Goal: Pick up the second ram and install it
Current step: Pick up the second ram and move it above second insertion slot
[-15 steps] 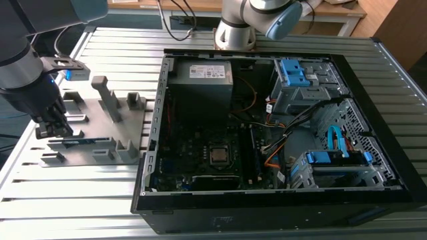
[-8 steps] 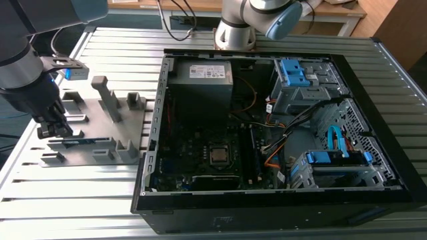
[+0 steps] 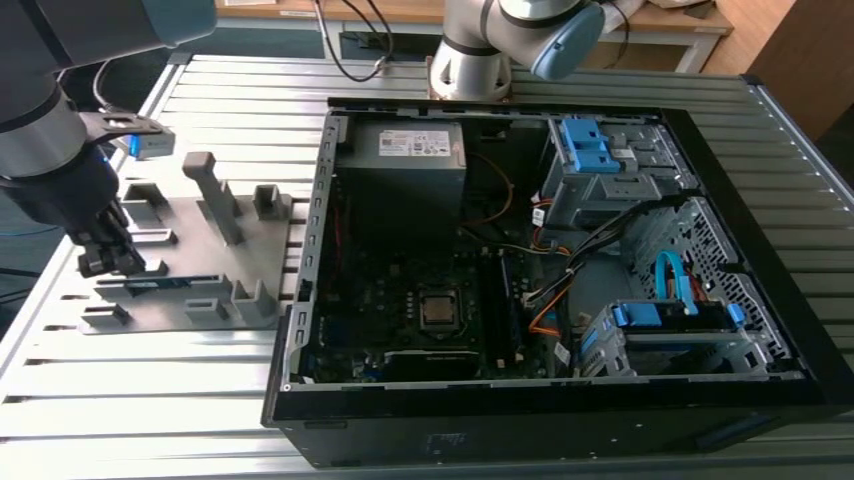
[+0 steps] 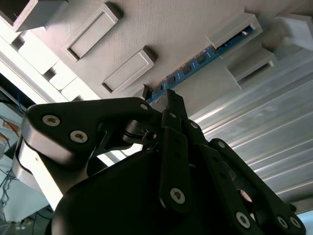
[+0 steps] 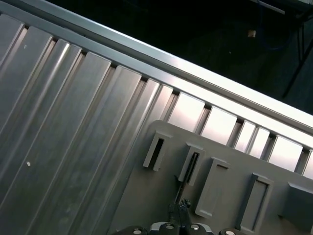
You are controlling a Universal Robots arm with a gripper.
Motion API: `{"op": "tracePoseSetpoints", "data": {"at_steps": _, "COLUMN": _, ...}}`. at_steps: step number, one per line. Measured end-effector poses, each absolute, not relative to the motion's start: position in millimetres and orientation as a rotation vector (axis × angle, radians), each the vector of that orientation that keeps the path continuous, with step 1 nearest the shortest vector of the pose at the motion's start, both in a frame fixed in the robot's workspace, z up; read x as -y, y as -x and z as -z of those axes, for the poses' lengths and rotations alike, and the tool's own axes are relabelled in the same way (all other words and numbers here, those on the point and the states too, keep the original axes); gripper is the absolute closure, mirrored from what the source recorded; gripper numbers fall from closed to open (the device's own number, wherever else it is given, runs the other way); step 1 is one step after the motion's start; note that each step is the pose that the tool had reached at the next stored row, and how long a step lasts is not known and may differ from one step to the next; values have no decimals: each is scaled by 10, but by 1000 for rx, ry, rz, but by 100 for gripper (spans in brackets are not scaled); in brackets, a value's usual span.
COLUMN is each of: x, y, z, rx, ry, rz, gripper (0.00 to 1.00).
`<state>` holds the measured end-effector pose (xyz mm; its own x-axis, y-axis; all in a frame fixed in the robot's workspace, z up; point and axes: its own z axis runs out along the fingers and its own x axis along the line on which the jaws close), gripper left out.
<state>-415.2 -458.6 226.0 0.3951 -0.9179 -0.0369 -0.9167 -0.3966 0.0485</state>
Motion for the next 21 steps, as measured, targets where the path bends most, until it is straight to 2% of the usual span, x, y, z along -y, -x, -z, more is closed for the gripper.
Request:
{"op": "tracePoseSetpoints", "data": {"at_steps": 14, "x": 4585, "y": 4152, "z": -2260, "rx": 1574, "ry": -2690, "rz": 88, "gripper": 90}}
{"op": "tracePoseSetpoints", "data": {"at_steps": 21, "x": 4585, "y": 4152, "z": -2239, "rx": 1695, "ry": -2620, "rz": 90, "gripper": 90}}
